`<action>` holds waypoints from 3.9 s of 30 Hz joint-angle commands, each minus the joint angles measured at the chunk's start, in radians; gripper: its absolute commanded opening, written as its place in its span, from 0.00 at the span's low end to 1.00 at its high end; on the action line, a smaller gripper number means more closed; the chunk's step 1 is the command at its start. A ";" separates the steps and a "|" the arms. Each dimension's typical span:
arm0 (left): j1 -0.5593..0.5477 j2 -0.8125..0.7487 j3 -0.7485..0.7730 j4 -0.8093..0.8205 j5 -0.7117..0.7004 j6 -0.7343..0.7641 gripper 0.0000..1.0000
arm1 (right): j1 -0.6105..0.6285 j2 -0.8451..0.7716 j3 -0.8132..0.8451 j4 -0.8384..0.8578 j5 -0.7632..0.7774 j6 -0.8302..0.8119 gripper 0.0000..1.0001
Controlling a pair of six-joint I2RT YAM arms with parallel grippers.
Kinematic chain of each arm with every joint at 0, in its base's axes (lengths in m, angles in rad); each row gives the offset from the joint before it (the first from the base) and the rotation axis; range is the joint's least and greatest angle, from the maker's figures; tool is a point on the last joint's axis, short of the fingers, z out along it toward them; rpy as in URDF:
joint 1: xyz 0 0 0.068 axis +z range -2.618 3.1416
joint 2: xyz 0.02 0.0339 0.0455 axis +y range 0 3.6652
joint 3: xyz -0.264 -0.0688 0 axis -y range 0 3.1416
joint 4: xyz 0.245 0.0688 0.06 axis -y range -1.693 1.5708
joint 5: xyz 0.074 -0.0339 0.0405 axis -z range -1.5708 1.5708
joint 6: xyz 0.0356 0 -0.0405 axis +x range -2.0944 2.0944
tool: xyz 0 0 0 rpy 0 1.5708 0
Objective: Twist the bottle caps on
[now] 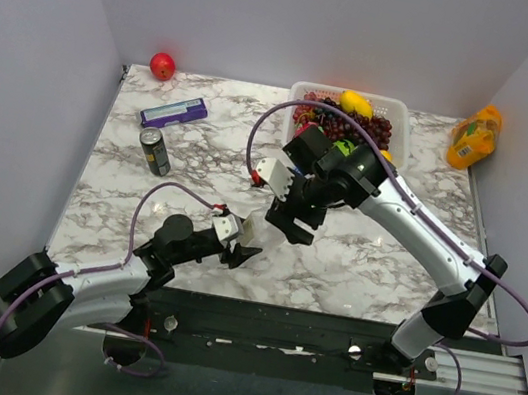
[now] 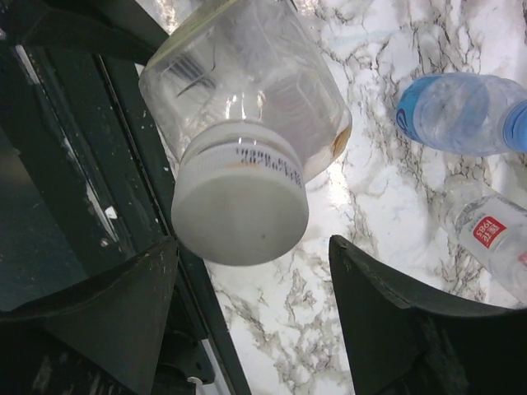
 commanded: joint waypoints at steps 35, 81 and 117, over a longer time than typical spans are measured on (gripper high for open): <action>0.001 -0.047 0.050 -0.005 0.071 -0.013 0.00 | 0.014 0.046 0.213 -0.074 -0.065 -0.127 0.53; 0.002 -0.026 0.080 -0.051 0.095 -0.018 0.00 | 0.022 0.000 0.141 -0.035 -0.227 -0.359 1.00; 0.091 0.003 0.099 -0.025 0.116 -0.153 0.00 | 0.023 -0.100 -0.043 -0.110 -0.095 -0.295 1.00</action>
